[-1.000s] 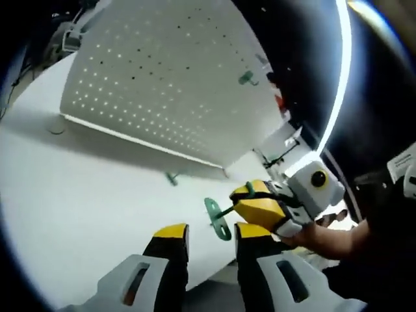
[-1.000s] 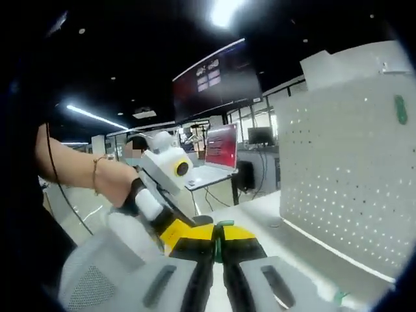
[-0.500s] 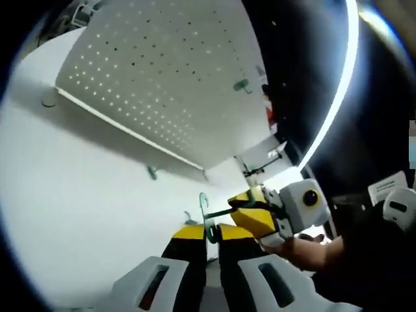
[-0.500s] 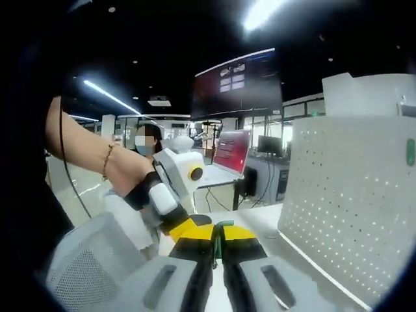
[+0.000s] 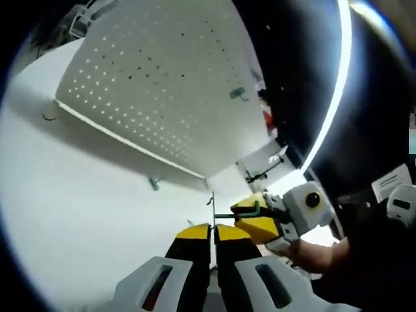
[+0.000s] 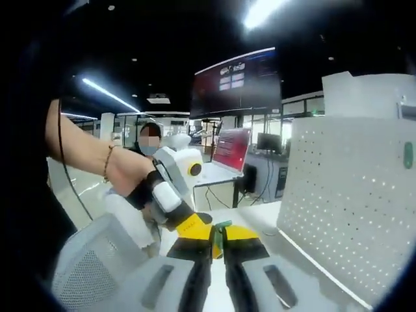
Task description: Insert the hook assembly into the mounting plate slot until the hook locks in place.
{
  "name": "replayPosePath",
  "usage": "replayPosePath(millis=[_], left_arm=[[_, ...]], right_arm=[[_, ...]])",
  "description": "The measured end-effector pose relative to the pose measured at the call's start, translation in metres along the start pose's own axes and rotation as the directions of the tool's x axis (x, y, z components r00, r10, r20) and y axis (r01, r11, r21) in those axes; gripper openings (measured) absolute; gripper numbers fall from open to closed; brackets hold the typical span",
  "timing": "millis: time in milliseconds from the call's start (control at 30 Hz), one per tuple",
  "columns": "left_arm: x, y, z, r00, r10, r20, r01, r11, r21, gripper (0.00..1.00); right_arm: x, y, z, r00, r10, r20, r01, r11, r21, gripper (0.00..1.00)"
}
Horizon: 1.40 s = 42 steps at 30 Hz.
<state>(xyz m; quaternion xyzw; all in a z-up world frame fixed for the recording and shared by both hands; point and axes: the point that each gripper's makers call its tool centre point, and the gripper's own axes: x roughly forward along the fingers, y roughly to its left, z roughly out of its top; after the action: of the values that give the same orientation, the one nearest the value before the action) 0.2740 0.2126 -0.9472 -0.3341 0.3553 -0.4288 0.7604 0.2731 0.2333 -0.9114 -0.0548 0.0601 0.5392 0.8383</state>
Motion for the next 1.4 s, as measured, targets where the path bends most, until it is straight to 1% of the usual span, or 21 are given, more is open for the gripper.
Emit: replayPosePath(millis=[100, 167, 200, 300, 333, 400, 467, 500, 567, 600, 633, 667, 700, 767, 833, 867, 933, 1100, 1133, 1200, 1400], left_arm=[[-0.001, 0.001, 0.006, 1.0, 0.023, 0.019, -0.024, 0.999, 0.028, 0.01], [-0.001, 0.002, 0.011, 0.998, 0.042, 0.036, -0.044, 0.996, 0.072, 0.01], [-0.003, 0.005, 0.015, 0.997, 0.065, 0.047, -0.07, 0.992, 0.109, 0.01], [-0.006, 0.008, 0.024, 0.99, 0.117, 0.076, -0.129, 0.974, 0.187, 0.01], [-0.008, 0.008, 0.029, 0.987, 0.131, 0.093, -0.148, 0.965, 0.217, 0.01], [-0.011, 0.01, 0.033, 0.981, 0.163, 0.103, -0.186, 0.946, 0.267, 0.01], [-0.013, 0.011, 0.039, 0.971, 0.2, 0.128, -0.232, 0.916, 0.327, 0.01], [-0.014, 0.011, 0.041, 0.967, 0.211, 0.14, -0.248, 0.904, 0.348, 0.01], [-0.015, 0.011, 0.046, 0.959, 0.229, 0.166, -0.278, 0.875, 0.396, 0.01], [-0.015, 0.009, 0.046, 0.957, 0.233, 0.171, -0.284, 0.869, 0.404, 0.01], [-0.016, 0.01, 0.048, 0.951, 0.249, 0.183, -0.305, 0.851, 0.427, 0.01], [-0.016, 0.009, 0.049, 0.949, 0.253, 0.189, -0.312, 0.838, 0.447, 0.01], [-0.015, 0.007, 0.05, 0.946, 0.251, 0.203, -0.319, 0.829, 0.46, 0.01], [-0.015, 0.005, 0.053, 0.94, 0.25, 0.231, -0.334, 0.809, 0.484, 0.01], [-0.014, 0.002, 0.054, 0.935, 0.252, 0.25, -0.348, 0.793, 0.501, 0.01], [-0.014, 0.001, 0.054, 0.934, 0.251, 0.255, -0.35, 0.79, 0.504, 0.01], [-0.014, -0.001, 0.056, 0.929, 0.244, 0.279, -0.36, 0.775, 0.519, 0.01], [-0.016, -0.003, 0.061, 0.913, 0.243, 0.328, -0.391, 0.753, 0.529, 0.01], [-0.017, -0.003, 0.062, 0.908, 0.244, 0.341, -0.402, 0.741, 0.538, 0.01], [-0.019, -0.005, 0.064, 0.901, 0.241, 0.361, -0.413, 0.731, 0.543, 0.01], [-0.02, -0.01, 0.067, 0.891, 0.224, 0.396, -0.429, 0.702, 0.568, 0.01]], right_arm=[[-0.002, -0.005, 0.002, 1.0, -0.022, 0.004, 0.022, 0.997, 0.071, 0.09], [-0.004, -0.009, 0.004, 0.999, -0.039, 0.006, 0.038, 0.995, 0.092, 0.1], [-0.006, -0.01, 0.006, 0.999, -0.044, 0.007, 0.043, 0.993, 0.106, 0.11], [-0.01, -0.014, 0.011, 0.998, -0.065, 0.019, 0.06, 0.977, 0.202, 0.16], [-0.011, -0.017, 0.012, 0.997, -0.079, 0.014, 0.073, 0.967, 0.246, 0.18], [-0.014, -0.02, 0.013, 0.995, -0.096, 0.01, 0.089, 0.953, 0.291, 0.18], [-0.015, -0.024, 0.016, 0.994, -0.106, 0.02, 0.094, 0.94, 0.329, 0.18], [-0.016, -0.025, 0.014, 0.994, -0.113, 0.001, 0.105, 0.922, 0.374, 0.18], [-0.015, -0.025, 0.017, 0.993, -0.116, 0.007, 0.103, 0.905, 0.414, 0.18], [-0.015, -0.026, 0.017, 0.992, -0.126, -0.001, 0.114, 0.896, 0.429, 0.17], [-0.014, -0.027, 0.02, 0.991, -0.133, 0.01, 0.116, 0.89, 0.442, 0.17], [-0.014, -0.028, 0.018, 0.99, -0.144, -0.003, 0.128, 0.87, 0.476, 0.16], [-0.012, -0.027, 0.021, 0.99, -0.141, 0.006, 0.118, 0.853, 0.509, 0.16], [-0.01, -0.029, 0.021, 0.988, -0.156, 0.005, 0.129, 0.833, 0.539, 0.15], [-0.007, -0.03, 0.023, 0.985, -0.172, 0.018, 0.13, 0.804, 0.581, 0.14], [-0.005, -0.03, 0.024, 0.983, -0.18, 0.021, 0.129, 0.779, 0.613, 0.13], [-0.002, -0.033, 0.024, 0.98, -0.198, 0.024, 0.134, 0.745, 0.654, 0.12], [0.006, -0.032, 0.025, 0.975, -0.22, 0.031, 0.14, 0.719, 0.681, 0.09], [0.007, -0.032, 0.025, 0.975, -0.22, 0.034, 0.137, 0.714, 0.687, 0.08], [0.01, -0.031, 0.025, 0.975, -0.22, 0.039, 0.13, 0.698, 0.704, 0.08], [0.014, -0.031, 0.029, 0.969, -0.24, 0.067, 0.115, 0.669, 0.734, 0.05]])
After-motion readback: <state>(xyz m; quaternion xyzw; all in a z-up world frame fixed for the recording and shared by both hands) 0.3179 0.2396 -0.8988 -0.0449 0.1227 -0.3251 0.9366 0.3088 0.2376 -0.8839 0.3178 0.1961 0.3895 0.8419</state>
